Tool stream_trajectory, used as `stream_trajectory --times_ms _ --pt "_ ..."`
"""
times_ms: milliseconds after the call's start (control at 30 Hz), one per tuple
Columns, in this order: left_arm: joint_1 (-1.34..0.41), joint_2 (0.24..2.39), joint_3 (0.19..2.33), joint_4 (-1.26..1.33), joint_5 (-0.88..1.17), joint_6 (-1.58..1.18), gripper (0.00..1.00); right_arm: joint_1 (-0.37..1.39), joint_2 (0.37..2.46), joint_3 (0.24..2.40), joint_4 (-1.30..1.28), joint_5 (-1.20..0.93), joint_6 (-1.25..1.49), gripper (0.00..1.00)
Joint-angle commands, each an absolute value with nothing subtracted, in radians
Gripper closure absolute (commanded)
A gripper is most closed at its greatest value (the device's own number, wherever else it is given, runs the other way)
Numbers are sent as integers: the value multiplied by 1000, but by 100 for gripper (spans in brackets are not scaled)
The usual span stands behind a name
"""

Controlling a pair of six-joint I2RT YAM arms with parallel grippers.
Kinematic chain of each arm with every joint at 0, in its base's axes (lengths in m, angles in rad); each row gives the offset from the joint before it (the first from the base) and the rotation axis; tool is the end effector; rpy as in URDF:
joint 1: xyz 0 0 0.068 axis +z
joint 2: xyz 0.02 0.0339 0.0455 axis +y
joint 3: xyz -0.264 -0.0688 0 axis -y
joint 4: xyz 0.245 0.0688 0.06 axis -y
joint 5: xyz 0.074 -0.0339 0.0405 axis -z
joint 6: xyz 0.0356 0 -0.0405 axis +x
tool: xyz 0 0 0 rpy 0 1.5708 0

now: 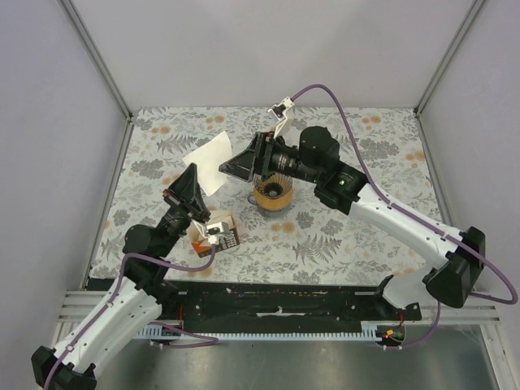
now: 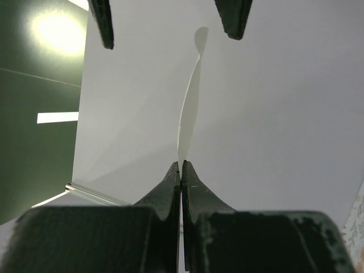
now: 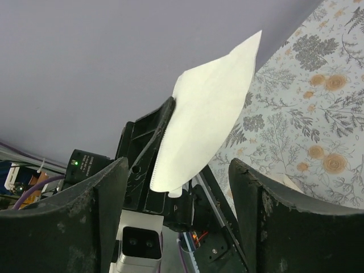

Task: Place the coffee filter in the dripper
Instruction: Adjust the coffee filter.

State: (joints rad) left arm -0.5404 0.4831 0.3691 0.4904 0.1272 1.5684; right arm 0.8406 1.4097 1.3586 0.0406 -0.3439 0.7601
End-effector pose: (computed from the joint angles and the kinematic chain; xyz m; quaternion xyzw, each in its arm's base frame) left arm 0.1161 -0.0749 0.3081 0.5140 0.2314 0.3746 0.7362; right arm 0.2131 0.2560 0.4204 -0.1484 0.6949 0.5820 0.3954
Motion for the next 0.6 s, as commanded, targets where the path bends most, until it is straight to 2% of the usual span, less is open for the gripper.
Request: stream_trajectory --times_ms 0,133,200,333,500,567 --pt "-546 476 367 571 95 1629 98 842 1430 1396 63 -353 801 22" --pt "-546 474 364 571 97 1634 98 842 1448 1387 99 -386 816 22" --pt "-548 474 359 572 106 1640 98 844 1474 1393 170 -461 833 30" --pt "-551 480 354 571 113 1644 98 842 1529 1450 183 -541 839 54" --pt "-552 466 357 555 127 1635 98 833 1528 1437 202 -540 839 89" --pt "-554 434 364 490 172 1622 98 822 1519 1427 206 -540 835 100"
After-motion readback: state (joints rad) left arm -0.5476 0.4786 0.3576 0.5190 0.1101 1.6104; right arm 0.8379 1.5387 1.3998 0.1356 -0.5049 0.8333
